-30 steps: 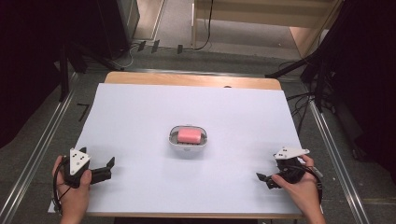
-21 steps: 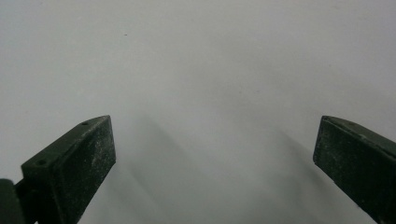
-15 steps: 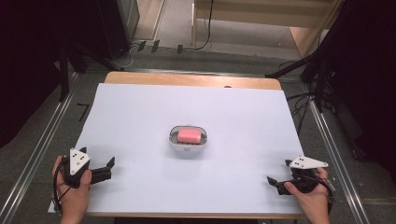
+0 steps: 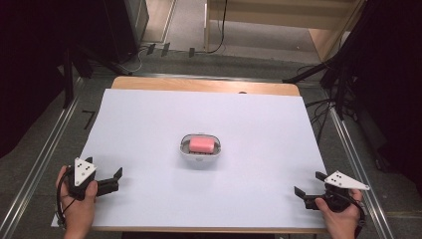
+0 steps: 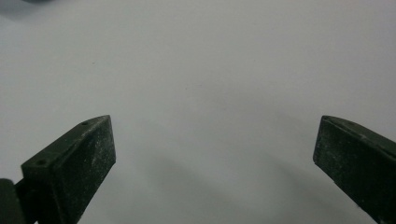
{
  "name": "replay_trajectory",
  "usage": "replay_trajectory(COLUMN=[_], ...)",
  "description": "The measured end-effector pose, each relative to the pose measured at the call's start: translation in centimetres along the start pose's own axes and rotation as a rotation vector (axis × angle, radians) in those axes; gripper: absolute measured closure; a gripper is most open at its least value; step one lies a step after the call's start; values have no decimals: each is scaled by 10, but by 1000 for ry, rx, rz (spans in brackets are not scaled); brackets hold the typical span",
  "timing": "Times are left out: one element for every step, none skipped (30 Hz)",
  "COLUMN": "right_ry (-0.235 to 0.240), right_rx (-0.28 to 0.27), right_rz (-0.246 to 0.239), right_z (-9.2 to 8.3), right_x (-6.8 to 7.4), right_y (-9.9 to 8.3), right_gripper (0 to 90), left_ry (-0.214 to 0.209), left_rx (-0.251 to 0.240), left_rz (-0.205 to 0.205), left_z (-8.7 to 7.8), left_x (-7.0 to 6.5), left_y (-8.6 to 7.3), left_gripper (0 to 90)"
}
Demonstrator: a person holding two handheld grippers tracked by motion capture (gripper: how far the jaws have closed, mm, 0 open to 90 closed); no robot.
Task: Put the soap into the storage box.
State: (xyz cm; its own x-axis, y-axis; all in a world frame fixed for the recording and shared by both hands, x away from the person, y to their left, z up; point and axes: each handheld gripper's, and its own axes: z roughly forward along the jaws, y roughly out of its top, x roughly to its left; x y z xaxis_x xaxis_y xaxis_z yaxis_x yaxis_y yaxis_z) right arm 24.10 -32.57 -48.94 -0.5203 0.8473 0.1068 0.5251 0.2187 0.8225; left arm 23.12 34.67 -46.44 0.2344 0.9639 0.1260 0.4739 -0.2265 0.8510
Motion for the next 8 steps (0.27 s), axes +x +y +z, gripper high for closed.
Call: replay_trajectory(right_ry=[-11, -14, -11, -12, -12, -13, -16, -16], right_rx=[4, 7, 9, 18, 18, 21, 26, 28], right_rz=[6, 9, 8, 6, 6, 7, 3, 3], right_z=[0, 0, 1, 2, 2, 2, 2, 2], right_x=[0, 0, 0, 0, 0, 0, 1, 1], right_y=[0, 0, 0, 0, 0, 0, 0, 0], right_gripper=[0, 0, 0, 0, 0, 0, 0, 0], left_ry=[0, 1, 3, 4, 3, 2, 0, 0], left_rx=[0, 0, 0, 0, 0, 0, 1, 4], left_rz=[-1, -1, -2, -3, -3, -3, -1, -1], left_z=[0, 0, 0, 0, 0, 0, 0, 1], left_x=[0, 0, 0, 0, 0, 0, 0, 0], left_y=[0, 0, 0, 0, 0, 0, 0, 0], left_gripper=[0, 0, 0, 0, 0, 0, 0, 0])
